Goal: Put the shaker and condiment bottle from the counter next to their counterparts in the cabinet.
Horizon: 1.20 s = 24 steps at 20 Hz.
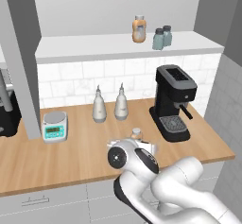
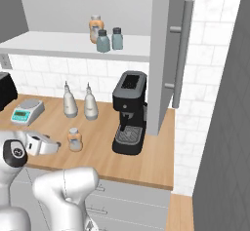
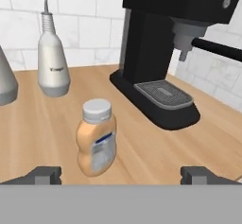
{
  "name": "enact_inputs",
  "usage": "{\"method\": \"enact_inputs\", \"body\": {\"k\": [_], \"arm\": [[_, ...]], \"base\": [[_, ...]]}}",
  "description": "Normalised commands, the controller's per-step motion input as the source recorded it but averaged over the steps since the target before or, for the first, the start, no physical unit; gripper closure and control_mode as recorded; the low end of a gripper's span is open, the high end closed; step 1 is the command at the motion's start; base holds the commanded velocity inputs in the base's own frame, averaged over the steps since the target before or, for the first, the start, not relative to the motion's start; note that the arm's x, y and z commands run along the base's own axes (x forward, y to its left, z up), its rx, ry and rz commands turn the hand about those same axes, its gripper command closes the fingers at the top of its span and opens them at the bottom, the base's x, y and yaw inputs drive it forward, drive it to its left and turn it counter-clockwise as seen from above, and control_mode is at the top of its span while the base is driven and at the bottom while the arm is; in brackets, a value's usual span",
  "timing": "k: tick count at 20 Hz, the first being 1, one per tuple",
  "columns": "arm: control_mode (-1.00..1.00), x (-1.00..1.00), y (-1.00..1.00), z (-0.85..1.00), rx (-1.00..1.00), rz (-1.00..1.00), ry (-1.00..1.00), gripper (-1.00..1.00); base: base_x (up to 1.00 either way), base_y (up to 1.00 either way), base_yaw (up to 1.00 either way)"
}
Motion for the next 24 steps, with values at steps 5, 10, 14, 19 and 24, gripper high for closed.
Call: {"method": "enact_inputs", "body": {"k": [5,10,14,19,24], "arm": [[-1.0,0.31,0.0,-0.28,0.0,0.0,0.0,-1.0],[-1.0,0.3,0.0,-0.2,0.0,0.0,0.0,-1.0],[-1.0,0.04,0.0,-0.1,0.0,0.0,0.0,-1.0],[-1.0,0.11,-0.09,-0.13,0.0,0.0,0.0,-1.0],[-1.0,0.24,-0.18,-0.04,0.0,0.0,0.0,-1.0]], "base": [[0.0,0.0,0.0],[0.0,0.0,0.0],[0.0,0.0,0.0],[0.0,0.0,0.0],[0.0,0.0,0.0]]}}
